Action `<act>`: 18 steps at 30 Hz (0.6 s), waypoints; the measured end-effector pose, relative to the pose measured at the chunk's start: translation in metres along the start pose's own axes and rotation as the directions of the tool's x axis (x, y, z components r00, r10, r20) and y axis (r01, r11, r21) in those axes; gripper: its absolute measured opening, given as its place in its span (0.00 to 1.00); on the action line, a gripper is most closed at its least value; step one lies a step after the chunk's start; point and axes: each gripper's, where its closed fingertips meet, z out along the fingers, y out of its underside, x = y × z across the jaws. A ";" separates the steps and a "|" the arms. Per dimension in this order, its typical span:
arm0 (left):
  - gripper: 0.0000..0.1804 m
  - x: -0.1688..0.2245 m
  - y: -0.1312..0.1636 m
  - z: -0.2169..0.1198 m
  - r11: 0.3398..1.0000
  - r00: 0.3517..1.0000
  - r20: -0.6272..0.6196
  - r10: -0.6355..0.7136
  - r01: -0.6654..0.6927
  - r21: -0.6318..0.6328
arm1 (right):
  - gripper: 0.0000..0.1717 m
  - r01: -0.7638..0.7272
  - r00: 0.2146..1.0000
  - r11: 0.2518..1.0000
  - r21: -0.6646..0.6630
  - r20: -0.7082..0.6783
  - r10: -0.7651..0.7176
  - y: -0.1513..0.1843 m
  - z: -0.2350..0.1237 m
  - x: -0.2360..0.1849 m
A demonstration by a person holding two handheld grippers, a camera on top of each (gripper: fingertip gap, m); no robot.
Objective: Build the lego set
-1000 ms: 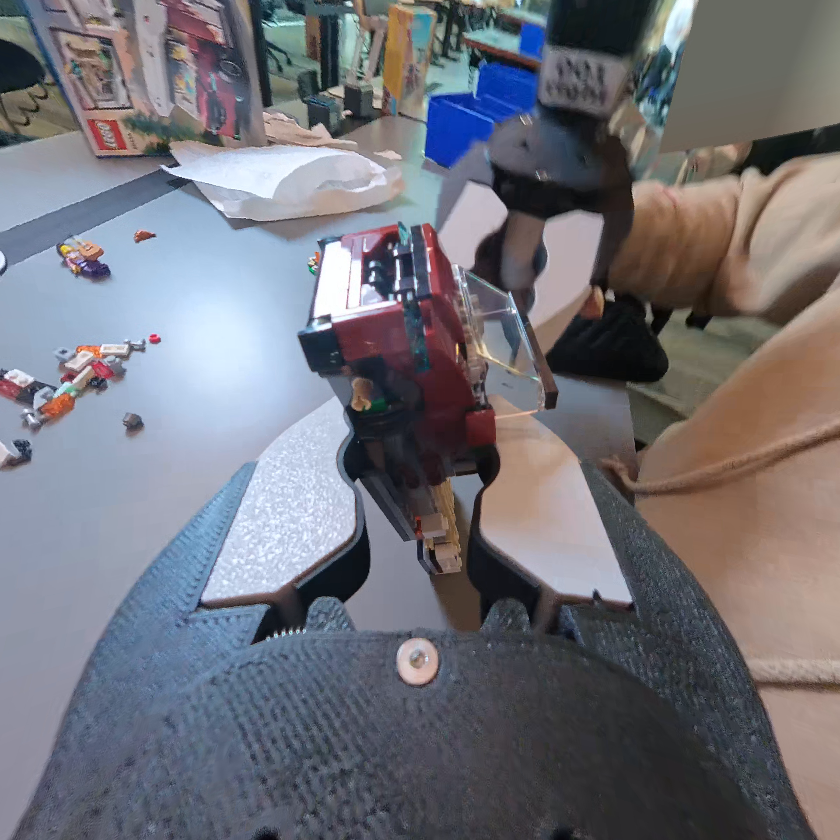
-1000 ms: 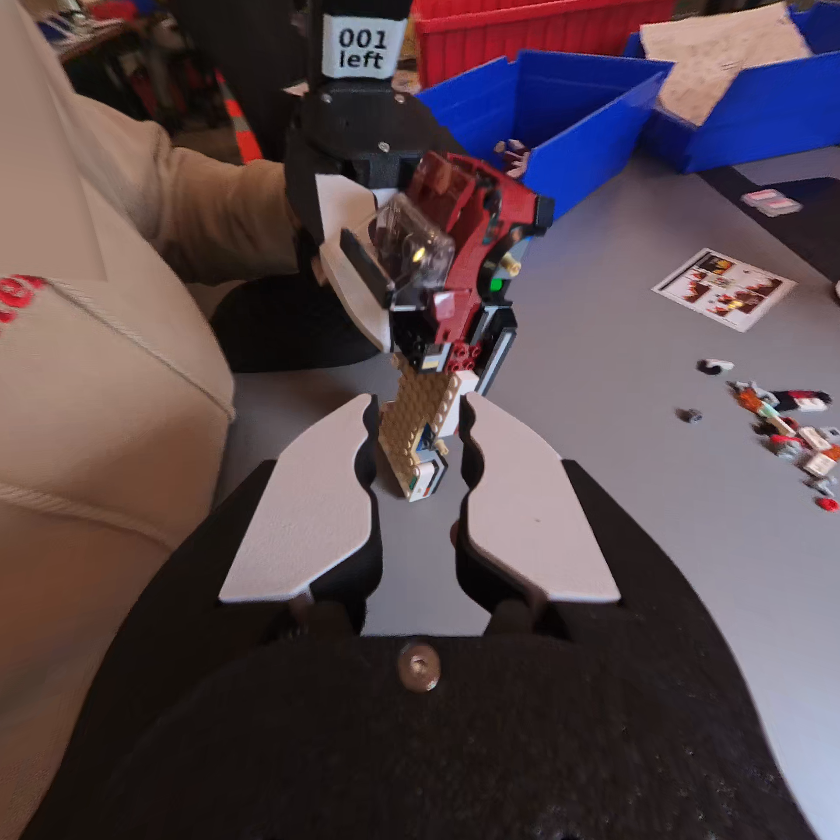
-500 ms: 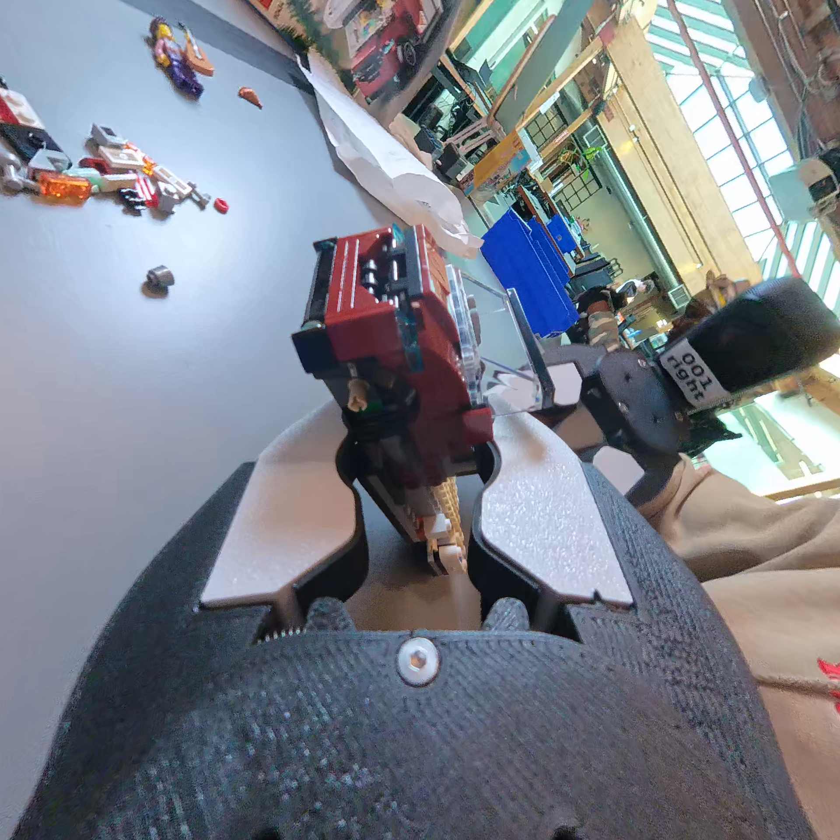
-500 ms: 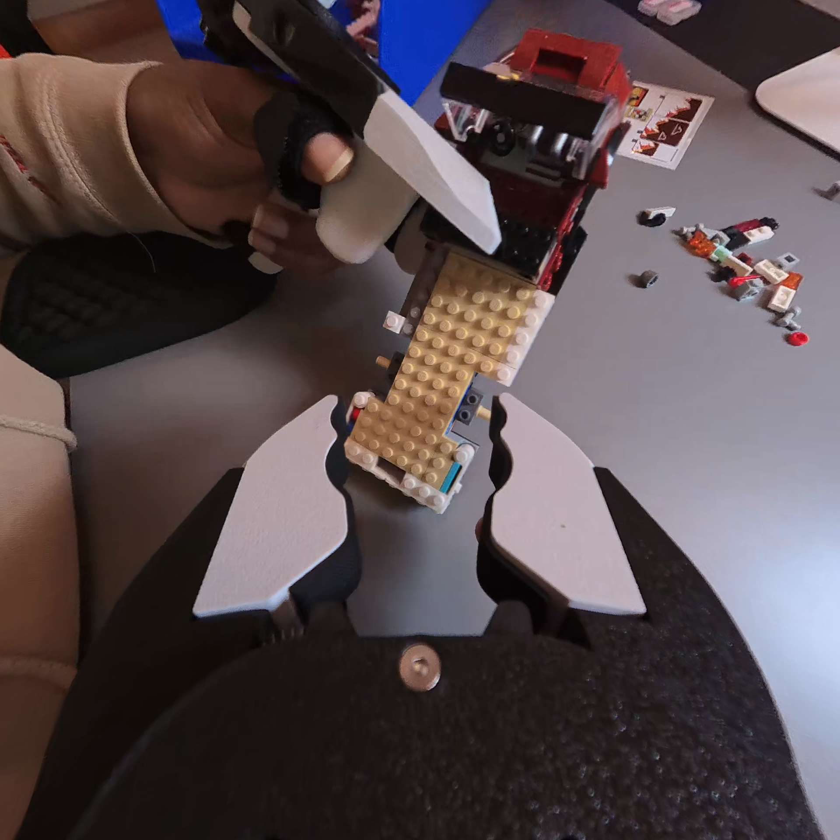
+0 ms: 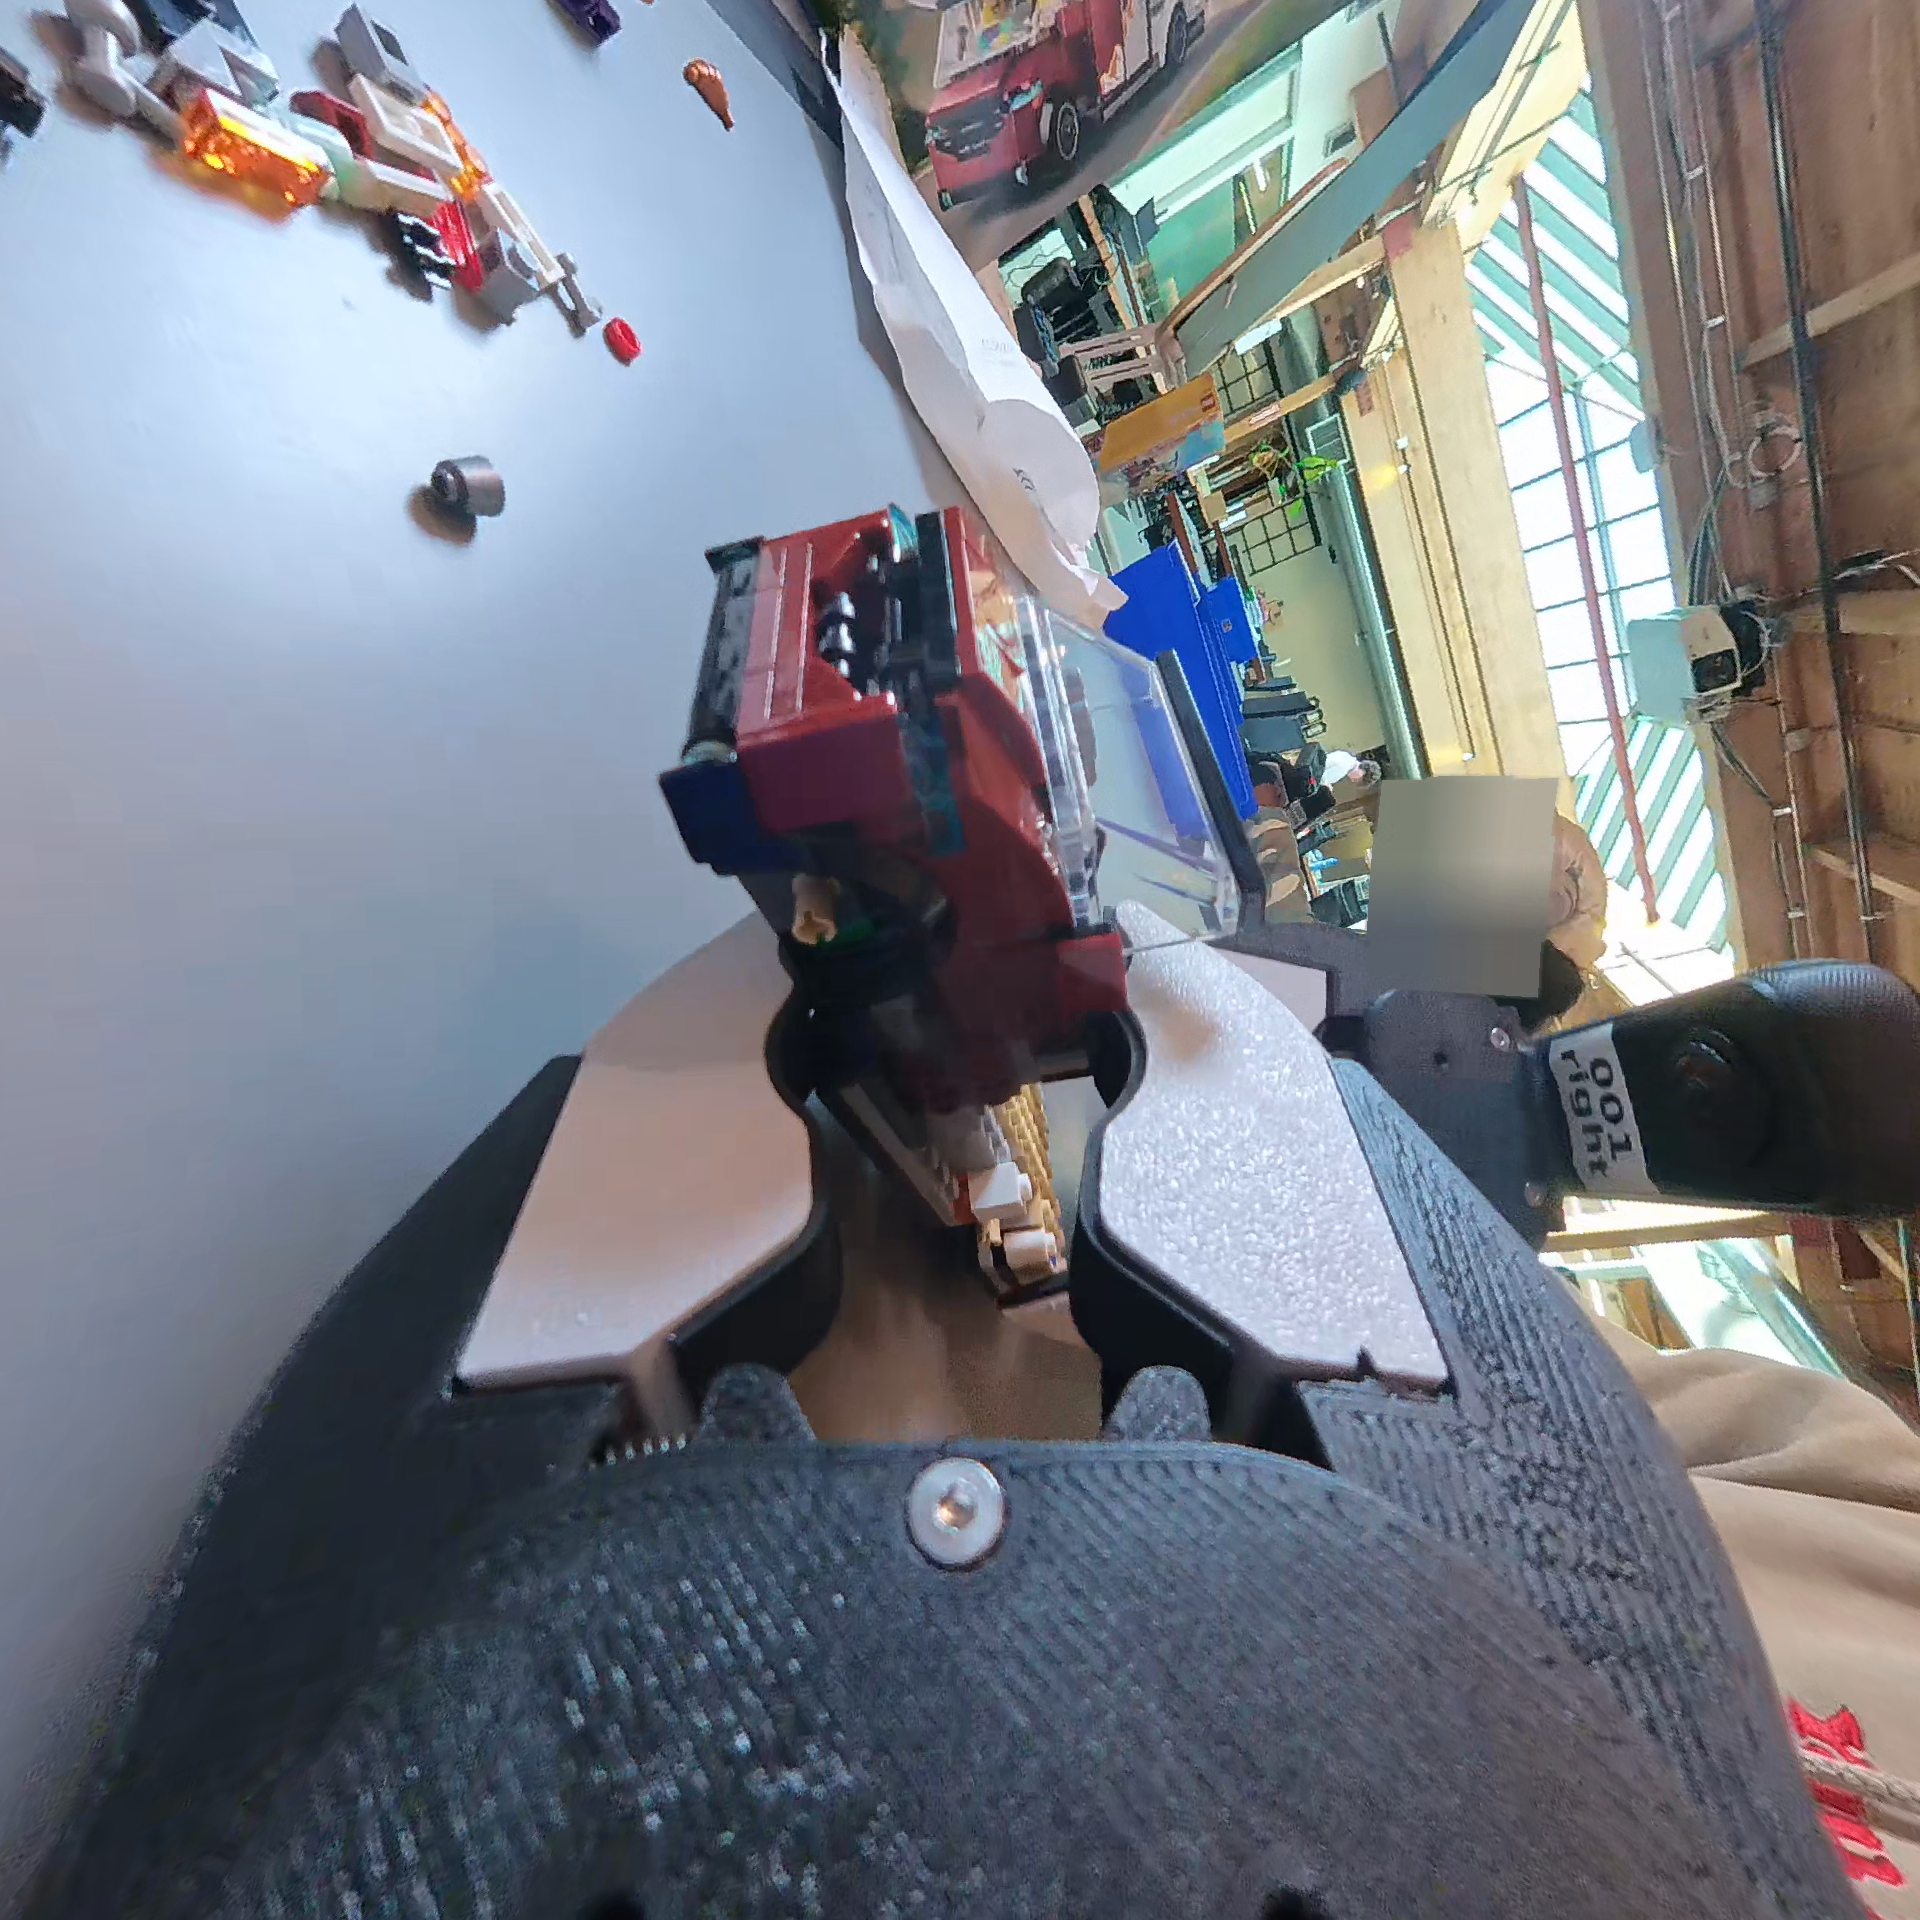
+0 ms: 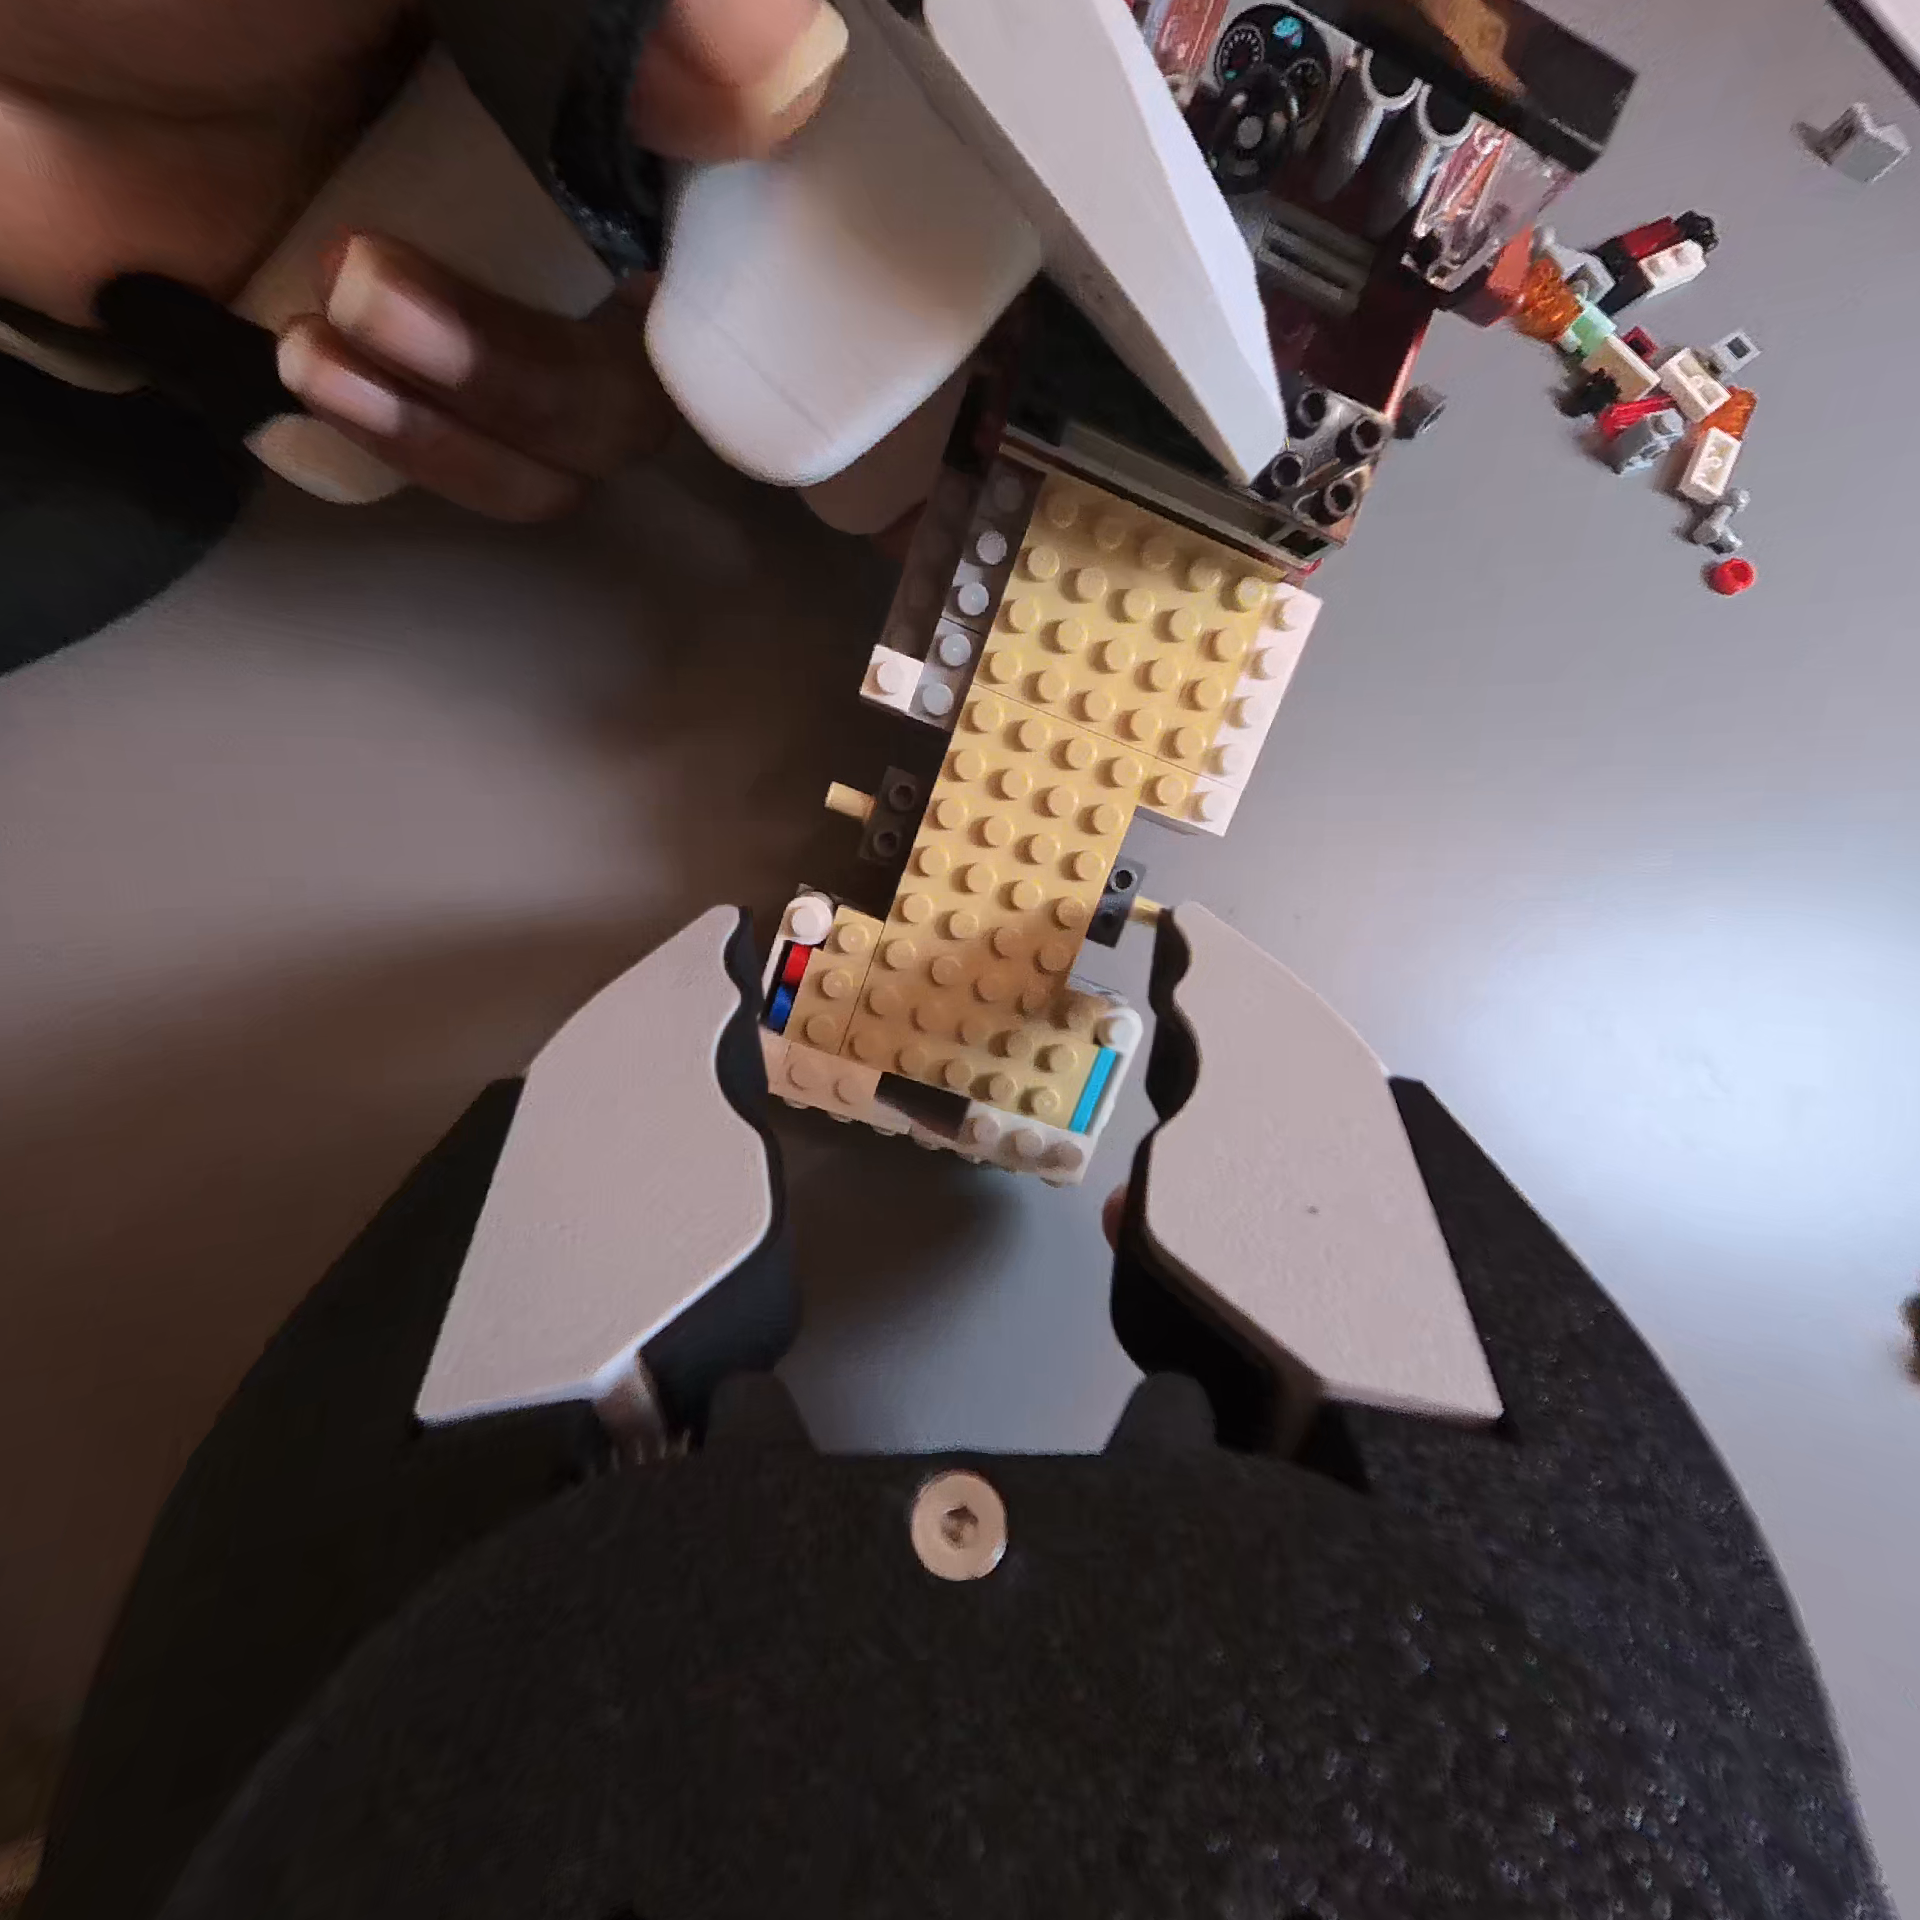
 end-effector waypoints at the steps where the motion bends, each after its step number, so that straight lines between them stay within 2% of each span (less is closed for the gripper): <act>1: 0.28 0.000 0.001 0.000 1.000 1.000 0.000 0.001 -0.001 -0.006 | 0.42 0.008 1.000 1.000 -0.022 0.009 -0.008 0.002 -0.001 0.001; 4: 0.28 0.001 0.005 0.000 1.000 1.000 -0.007 -0.012 0.011 -0.010 | 0.47 0.045 0.999 0.995 -0.092 0.004 -0.045 0.007 -0.001 0.007; 7: 0.28 0.001 0.006 -0.001 1.000 1.000 -0.009 -0.009 0.009 -0.006 | 0.45 0.042 0.998 0.988 -0.146 0.053 -0.035 0.013 0.004 0.003; 9: 0.31 0.003 0.006 -0.002 1.000 1.000 -0.020 -0.008 0.008 -0.010 | 0.44 0.040 0.997 0.988 -0.146 0.066 -0.030 0.013 0.005 0.004; 10: 0.35 0.005 0.007 -0.003 1.000 1.000 -0.028 0.003 -0.004 -0.013 | 0.39 0.034 0.997 0.990 -0.135 0.073 -0.025 0.012 0.005 0.005; 12: 0.41 0.007 0.011 -0.003 0.998 0.998 -0.034 0.044 -0.045 -0.046 | 0.39 0.034 0.996 0.992 -0.120 0.084 -0.024 0.012 0.004 0.005; 18: 0.45 0.006 0.025 -0.009 0.975 0.986 0.003 0.167 -0.165 -0.146 | 0.39 0.012 0.988 0.995 -0.095 0.155 0.003 0.015 -0.001 0.000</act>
